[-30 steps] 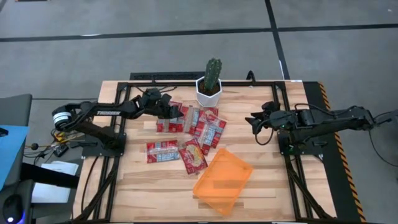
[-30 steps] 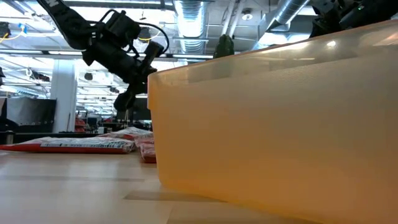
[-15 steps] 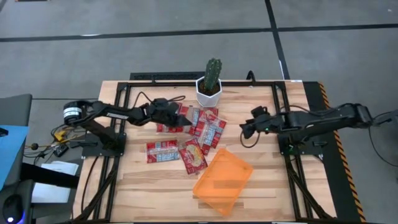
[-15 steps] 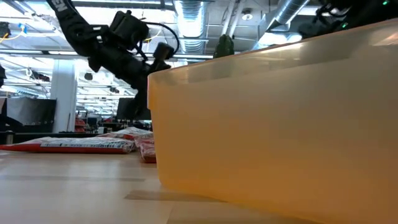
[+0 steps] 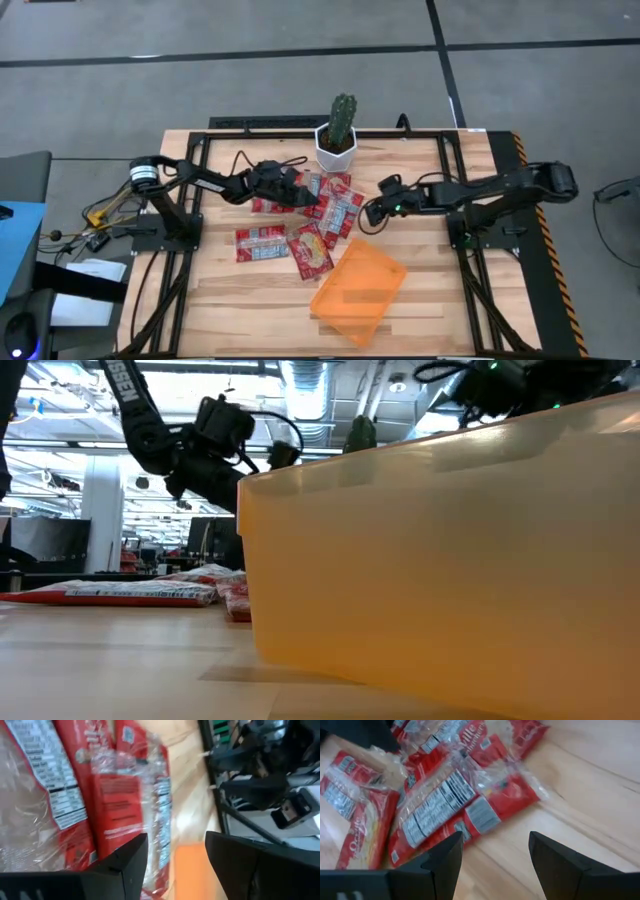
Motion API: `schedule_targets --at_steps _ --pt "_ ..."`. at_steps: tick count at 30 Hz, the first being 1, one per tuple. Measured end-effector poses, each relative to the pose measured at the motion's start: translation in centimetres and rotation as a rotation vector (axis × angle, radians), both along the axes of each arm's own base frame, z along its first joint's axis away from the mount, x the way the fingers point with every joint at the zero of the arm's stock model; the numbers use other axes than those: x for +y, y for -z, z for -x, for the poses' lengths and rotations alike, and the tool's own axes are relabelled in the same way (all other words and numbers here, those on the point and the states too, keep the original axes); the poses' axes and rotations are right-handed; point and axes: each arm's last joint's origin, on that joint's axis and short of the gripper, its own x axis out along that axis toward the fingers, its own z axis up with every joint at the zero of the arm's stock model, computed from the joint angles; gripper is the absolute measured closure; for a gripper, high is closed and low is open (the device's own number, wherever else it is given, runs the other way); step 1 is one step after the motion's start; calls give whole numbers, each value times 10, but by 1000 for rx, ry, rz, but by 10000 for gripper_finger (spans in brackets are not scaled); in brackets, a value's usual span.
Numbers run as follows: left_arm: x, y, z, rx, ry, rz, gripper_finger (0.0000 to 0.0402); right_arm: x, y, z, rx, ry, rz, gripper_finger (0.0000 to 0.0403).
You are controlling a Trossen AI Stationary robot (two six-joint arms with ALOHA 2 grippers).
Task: Sort popcorn bags into baskets
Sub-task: Put the red popcorn bag into the orange container
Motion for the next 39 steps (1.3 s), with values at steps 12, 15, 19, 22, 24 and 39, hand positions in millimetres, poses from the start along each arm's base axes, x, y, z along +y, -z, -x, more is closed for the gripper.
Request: schedule_targets --at_steps 12,15,19,22,24,39 --pt "2 28 -7 125 2 32 215 -8 37 -31 -25 -73 -86 149" --pt "3 29 -7 134 -23 23 215 -11 44 -36 -41 -79 -100 149" --pt "3 26 -10 128 6 34 215 -13 54 -45 -67 -98 -124 149" --pt "1 21 -17 116 49 4 215 -15 59 -53 -54 -129 -138 149" --pt "1 19 -20 120 63 -10 215 -16 60 -62 -54 -160 -139 149" --pt "1 17 -21 120 140 43 243 -23 49 -94 -27 -230 -112 149"
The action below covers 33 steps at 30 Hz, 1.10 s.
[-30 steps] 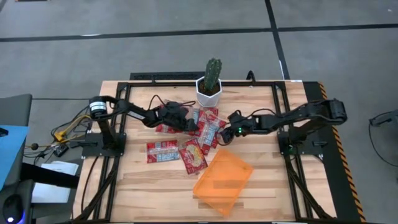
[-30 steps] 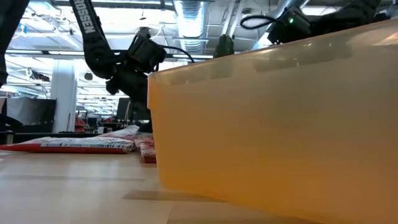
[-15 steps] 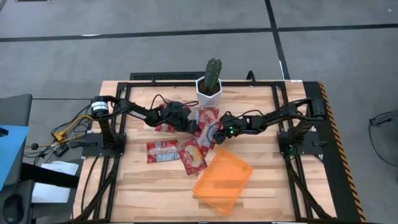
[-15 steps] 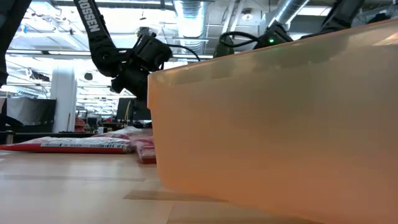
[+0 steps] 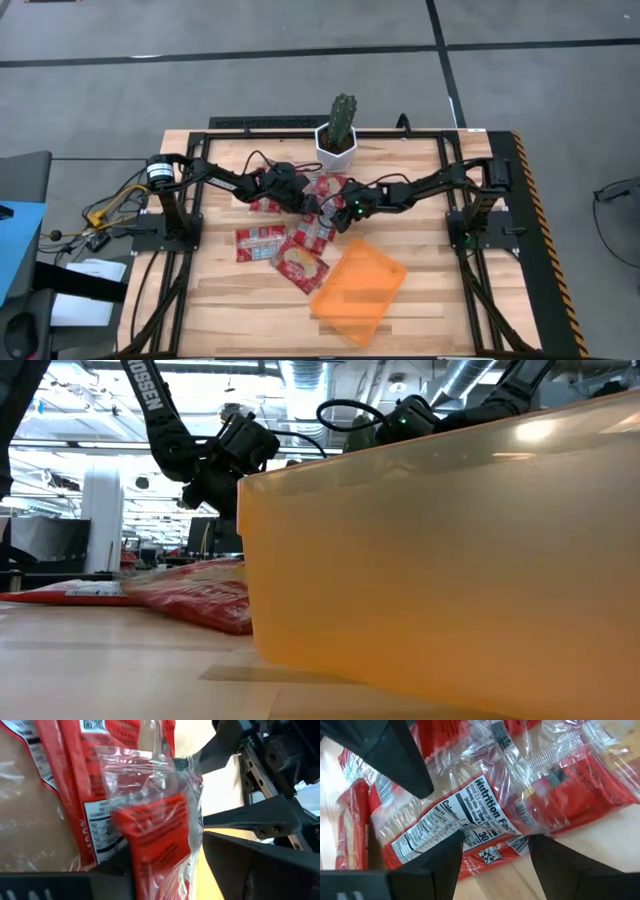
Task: Sort popcorn bags into baskets
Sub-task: Put the red popcorn bag into the orange container
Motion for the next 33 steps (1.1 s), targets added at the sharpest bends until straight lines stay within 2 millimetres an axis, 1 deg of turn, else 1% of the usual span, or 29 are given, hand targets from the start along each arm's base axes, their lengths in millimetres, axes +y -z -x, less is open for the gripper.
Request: schedule_targets --at_steps 6,9,11,16,22,26,29,33 --pt "12 -2 3 -5 -30 108 324 -9 -16 10 18 18 21 149" --pt "19 -5 5 -35 -34 143 368 -14 -28 18 33 18 39 149" --pt "23 -7 5 -67 -20 145 388 -17 -37 23 29 19 52 149" --pt "27 -13 5 -113 0 201 389 -20 -58 36 12 27 68 149" --pt "27 -29 1 -258 23 251 396 -17 -91 53 -70 29 86 149" --pt "27 -42 0 -361 52 261 396 -12 -116 73 -114 29 94 149" --pt "19 -55 -8 -422 129 261 397 -6 -135 92 -154 23 101 149" --pt "0 -78 -31 -446 287 239 398 1 -159 121 -221 22 109 149"
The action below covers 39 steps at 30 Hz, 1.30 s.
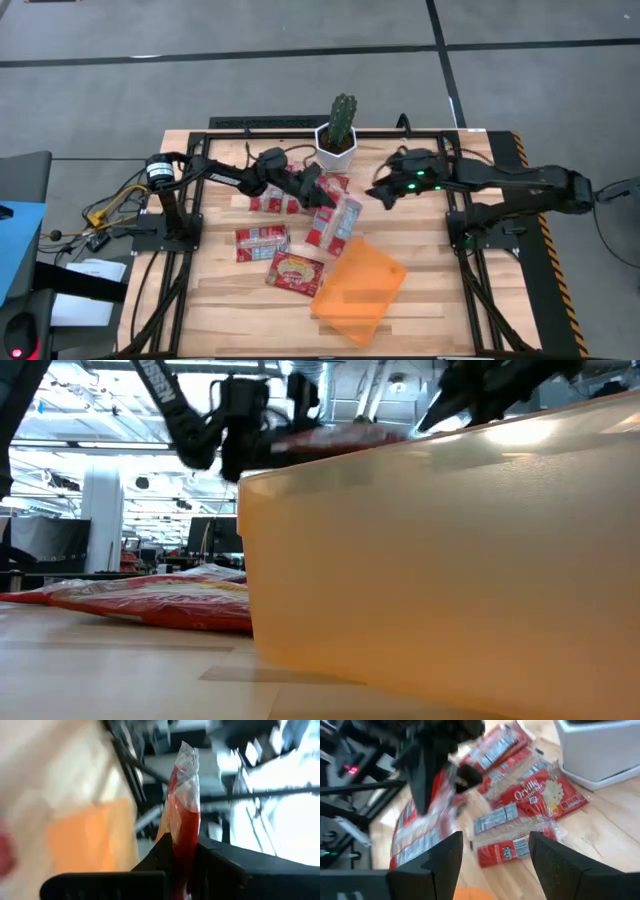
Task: Sort popcorn bags into baskets
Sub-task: Put the red popcorn bag into the orange container
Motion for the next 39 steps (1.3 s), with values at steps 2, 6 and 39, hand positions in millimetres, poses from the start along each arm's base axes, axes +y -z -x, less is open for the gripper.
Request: schedule_targets --at_steps 2,6,39 --pt "-11 -11 -14 14 76 -47 399 4 -10 15 -31 -4 6 149" --pt "-31 -31 -37 70 221 -192 399 9 -25 43 -98 4 23 149" --pt "-213 -113 -51 -16 237 -1055 399 19 -29 107 -45 49 85 149"
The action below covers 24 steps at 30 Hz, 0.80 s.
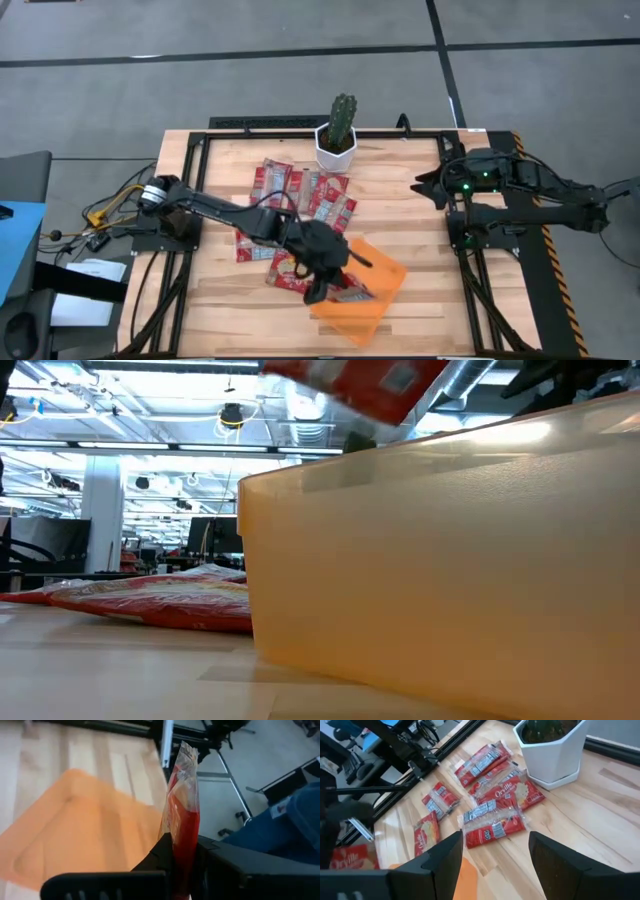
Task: Sort popcorn bags into baskets
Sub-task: Put the red popcorn bag into the orange container
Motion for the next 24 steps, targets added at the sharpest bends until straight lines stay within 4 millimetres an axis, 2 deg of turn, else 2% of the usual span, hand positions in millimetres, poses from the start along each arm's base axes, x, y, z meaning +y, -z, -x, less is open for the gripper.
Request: schedule_targets --at_steps 3,7,16,24 --pt "-9 17 -7 47 25 -10 399 0 1 1 8 7 -17 149" --pt "-16 35 -26 115 59 -49 399 0 2 1 19 8 -21 149" --pt "-29 55 -64 211 188 -132 390 1 5 3 51 6 -20 149" --pt "-38 80 -86 298 288 -121 383 1 9 5 104 4 -28 149"
